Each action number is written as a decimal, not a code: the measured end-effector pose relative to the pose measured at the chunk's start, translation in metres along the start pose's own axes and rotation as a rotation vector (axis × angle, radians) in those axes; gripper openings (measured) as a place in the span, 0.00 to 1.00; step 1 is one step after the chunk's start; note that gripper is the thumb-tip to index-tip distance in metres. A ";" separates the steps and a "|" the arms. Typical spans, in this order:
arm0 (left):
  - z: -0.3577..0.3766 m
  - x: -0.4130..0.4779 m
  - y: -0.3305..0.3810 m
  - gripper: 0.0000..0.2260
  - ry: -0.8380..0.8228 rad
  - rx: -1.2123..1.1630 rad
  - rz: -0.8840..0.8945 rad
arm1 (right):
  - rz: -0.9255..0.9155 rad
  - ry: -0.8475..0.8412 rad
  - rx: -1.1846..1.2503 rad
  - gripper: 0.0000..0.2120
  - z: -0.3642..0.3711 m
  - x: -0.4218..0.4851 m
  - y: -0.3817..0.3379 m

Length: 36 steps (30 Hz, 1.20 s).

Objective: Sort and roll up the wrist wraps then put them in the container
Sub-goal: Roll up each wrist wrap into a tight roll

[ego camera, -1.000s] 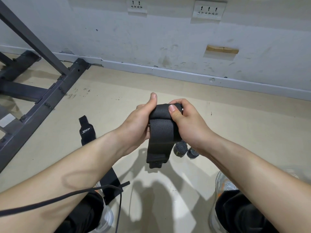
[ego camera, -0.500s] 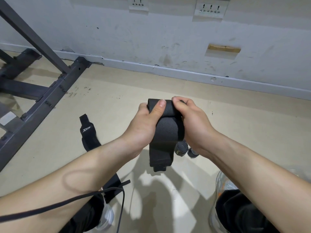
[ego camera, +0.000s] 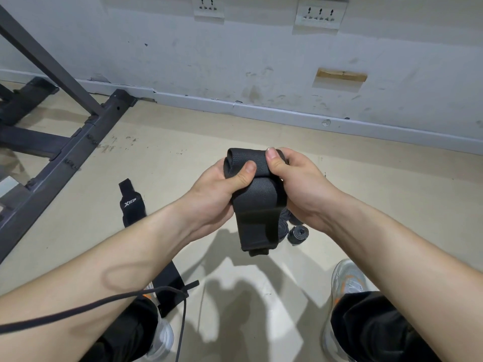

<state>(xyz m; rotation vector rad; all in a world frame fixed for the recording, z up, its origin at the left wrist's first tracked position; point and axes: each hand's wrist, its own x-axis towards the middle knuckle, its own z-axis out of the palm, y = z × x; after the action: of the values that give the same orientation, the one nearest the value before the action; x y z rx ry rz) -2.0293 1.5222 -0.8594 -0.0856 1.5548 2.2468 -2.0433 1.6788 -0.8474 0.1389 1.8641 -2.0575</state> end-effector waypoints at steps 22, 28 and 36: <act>-0.003 -0.008 0.023 0.09 0.171 0.028 -0.184 | -0.156 -0.010 -0.162 0.11 -0.005 0.003 0.004; -0.005 -0.007 0.021 0.09 0.196 0.108 -0.123 | 0.009 -0.096 0.045 0.10 -0.008 0.006 -0.001; -0.008 -0.006 0.013 0.14 0.280 0.231 -0.006 | 0.119 -0.178 -0.039 0.08 -0.009 0.005 -0.003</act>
<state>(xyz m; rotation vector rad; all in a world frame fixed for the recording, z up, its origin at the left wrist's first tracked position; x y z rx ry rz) -2.0299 1.5089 -0.8495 -0.3502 1.9444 2.1035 -2.0500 1.6873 -0.8475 0.0526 1.7443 -1.8879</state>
